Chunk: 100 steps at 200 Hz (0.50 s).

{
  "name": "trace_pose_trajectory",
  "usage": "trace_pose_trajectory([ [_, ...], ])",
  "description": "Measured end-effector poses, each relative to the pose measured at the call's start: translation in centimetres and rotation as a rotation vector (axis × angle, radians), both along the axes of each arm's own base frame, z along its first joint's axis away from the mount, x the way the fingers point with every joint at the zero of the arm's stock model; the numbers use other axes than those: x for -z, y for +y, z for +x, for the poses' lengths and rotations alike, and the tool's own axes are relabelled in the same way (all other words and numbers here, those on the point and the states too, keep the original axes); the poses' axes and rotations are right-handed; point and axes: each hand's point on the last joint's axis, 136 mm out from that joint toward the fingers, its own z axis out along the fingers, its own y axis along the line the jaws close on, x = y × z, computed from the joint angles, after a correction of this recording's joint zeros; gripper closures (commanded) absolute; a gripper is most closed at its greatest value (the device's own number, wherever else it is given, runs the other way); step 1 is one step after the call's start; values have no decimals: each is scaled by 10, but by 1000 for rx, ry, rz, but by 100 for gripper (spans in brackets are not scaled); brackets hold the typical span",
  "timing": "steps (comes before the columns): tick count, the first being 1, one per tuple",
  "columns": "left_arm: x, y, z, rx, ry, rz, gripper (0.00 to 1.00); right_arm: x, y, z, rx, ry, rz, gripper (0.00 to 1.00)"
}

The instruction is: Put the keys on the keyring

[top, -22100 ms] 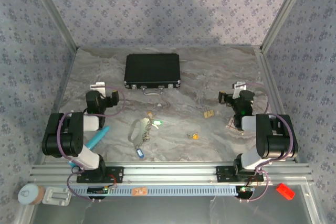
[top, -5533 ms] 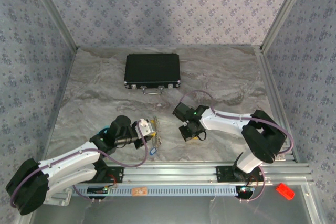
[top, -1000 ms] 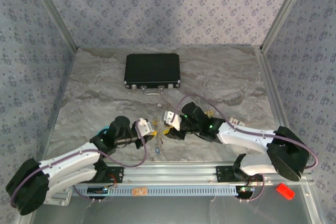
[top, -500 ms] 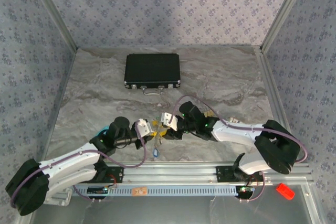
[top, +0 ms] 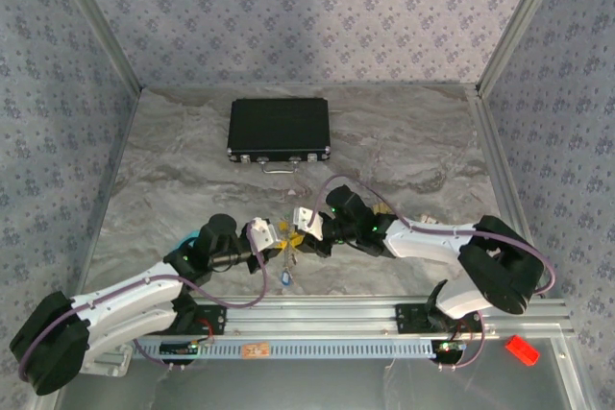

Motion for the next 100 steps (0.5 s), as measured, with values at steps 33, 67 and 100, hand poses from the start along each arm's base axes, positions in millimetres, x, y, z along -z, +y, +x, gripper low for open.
trace_pose_trajectory([
  [33,1,0,0,-1,1,1,93,1,0,-1,-13,9,-3,100],
  [67,2,1,0,-5,6,6,75,-1,1,-1,-25,14,-29,100],
  [100,1,1,0,-3,10,14,77,-6,1,-2,-51,0,-85,100],
])
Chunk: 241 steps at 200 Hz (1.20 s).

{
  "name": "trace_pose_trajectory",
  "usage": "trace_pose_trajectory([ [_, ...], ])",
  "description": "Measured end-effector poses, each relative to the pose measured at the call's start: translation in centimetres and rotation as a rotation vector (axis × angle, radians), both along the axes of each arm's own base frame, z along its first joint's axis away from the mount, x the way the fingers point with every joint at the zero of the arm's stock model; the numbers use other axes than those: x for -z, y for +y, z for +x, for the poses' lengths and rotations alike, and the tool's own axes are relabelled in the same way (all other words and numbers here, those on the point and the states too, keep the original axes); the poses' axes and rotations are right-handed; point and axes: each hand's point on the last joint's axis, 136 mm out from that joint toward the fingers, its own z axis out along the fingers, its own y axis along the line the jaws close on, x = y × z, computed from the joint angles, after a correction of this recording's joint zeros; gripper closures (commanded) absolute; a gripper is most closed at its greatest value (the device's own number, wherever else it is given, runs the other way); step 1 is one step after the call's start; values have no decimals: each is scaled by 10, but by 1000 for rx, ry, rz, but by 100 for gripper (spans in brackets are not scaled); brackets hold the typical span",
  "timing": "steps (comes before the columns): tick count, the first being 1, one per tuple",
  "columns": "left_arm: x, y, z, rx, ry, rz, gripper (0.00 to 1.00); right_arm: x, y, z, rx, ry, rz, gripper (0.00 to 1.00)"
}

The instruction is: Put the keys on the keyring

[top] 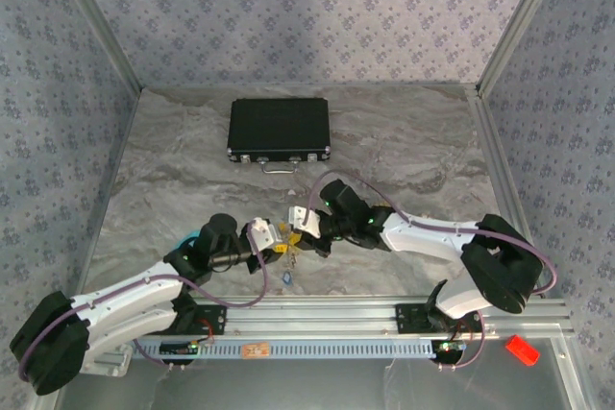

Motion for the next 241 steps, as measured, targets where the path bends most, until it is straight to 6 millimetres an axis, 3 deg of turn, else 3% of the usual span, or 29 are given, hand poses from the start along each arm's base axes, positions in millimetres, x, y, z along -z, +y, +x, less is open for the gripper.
trace_pose_trajectory([
  [45,-1,-1,0,6,5,7,81,-4,1,-5,-45,-38,-81,100],
  [80,1,-3,-4,28,11,14,100,-3,1,-6,-62,-52,-115,99],
  [93,1,-3,-5,34,9,15,100,-2,1,-5,-59,-49,-115,86],
  [119,-2,-4,-4,31,1,2,100,0,-1,-1,-31,-17,-63,78],
  [154,3,-3,-5,20,4,-27,100,9,-8,4,13,48,-5,76],
  [241,2,0,-6,-1,-1,-71,100,-1,3,0,-12,85,100,77],
])
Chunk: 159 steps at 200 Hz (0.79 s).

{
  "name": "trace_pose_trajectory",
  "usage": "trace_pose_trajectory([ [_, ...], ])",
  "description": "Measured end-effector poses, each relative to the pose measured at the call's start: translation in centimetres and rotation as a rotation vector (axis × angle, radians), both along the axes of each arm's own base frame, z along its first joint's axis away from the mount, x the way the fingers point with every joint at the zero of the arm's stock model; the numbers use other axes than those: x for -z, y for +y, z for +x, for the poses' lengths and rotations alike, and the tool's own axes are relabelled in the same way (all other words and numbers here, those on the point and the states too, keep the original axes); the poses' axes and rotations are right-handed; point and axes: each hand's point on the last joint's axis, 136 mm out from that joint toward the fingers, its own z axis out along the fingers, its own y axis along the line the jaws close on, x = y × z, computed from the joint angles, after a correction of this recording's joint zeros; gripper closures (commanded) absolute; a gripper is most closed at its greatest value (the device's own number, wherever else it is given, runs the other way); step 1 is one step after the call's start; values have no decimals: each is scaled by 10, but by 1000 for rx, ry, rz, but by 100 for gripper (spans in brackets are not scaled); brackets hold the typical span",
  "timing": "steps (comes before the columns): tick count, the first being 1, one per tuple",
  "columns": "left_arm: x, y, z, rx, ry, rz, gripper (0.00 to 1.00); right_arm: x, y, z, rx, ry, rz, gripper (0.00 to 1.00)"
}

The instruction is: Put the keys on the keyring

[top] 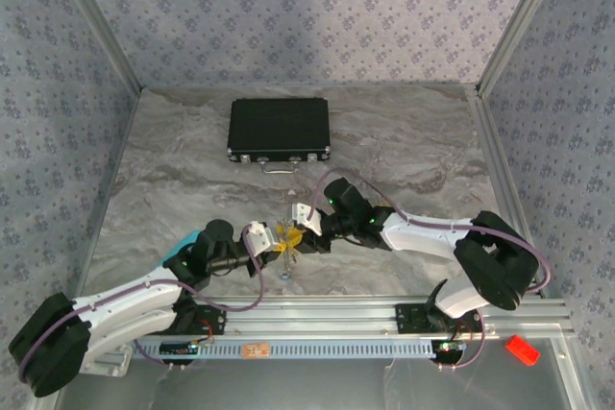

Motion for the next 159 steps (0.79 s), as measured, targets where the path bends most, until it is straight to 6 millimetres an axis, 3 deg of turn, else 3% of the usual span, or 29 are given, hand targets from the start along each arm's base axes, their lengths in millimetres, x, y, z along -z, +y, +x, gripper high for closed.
trace_pose_trajectory([
  [24,-1,0,0,-1,-6,-9,100,5,1,0,-2,10,-6,80],
  [47,0,1,1,-10,-3,-9,100,7,2,0,-6,13,-8,97],
  [65,1,1,2,-17,2,-9,80,8,2,0,-4,15,-9,100],
  [80,1,2,3,-25,-2,-3,74,9,2,-2,-7,18,-19,100],
  [103,-1,3,4,-33,-2,4,74,15,0,-6,-19,8,-74,100],
  [159,0,2,4,-20,4,27,90,12,2,-6,-46,-74,-181,100],
])
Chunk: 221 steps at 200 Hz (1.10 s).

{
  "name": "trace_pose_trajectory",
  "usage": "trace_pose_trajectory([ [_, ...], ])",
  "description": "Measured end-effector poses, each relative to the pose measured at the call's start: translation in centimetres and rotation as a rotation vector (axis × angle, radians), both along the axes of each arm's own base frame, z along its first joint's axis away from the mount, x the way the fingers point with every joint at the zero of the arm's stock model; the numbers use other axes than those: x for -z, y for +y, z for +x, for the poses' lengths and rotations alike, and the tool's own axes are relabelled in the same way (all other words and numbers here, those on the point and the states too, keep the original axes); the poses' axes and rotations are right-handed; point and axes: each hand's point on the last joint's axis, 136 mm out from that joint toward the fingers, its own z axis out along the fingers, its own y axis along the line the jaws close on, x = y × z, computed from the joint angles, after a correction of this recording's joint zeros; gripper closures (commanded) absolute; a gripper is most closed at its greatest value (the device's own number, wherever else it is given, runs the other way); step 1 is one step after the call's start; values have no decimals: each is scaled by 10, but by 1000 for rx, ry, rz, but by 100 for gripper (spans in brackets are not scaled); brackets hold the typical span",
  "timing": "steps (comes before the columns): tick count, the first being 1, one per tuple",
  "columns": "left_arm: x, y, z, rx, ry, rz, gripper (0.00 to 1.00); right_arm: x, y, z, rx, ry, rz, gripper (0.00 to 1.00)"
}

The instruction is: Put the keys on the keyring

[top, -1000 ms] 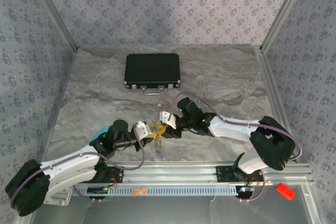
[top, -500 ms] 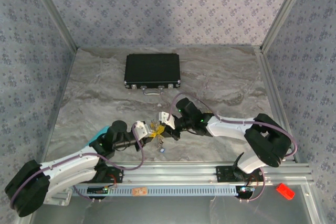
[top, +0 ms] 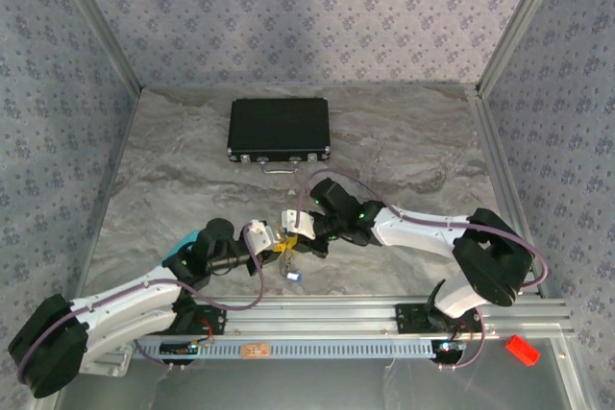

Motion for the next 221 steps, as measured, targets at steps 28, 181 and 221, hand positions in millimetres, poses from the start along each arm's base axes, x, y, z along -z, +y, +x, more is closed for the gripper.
trace_pose_trajectory([
  [28,2,-1,-3,19,13,7,100,1,-1,-1,-3,-6,-19,100],
  [181,-6,-1,-2,-7,-10,-82,100,-4,-1,9,87,108,190,78],
  [221,-6,-1,-1,-11,-10,-86,100,-5,0,7,84,122,197,98],
])
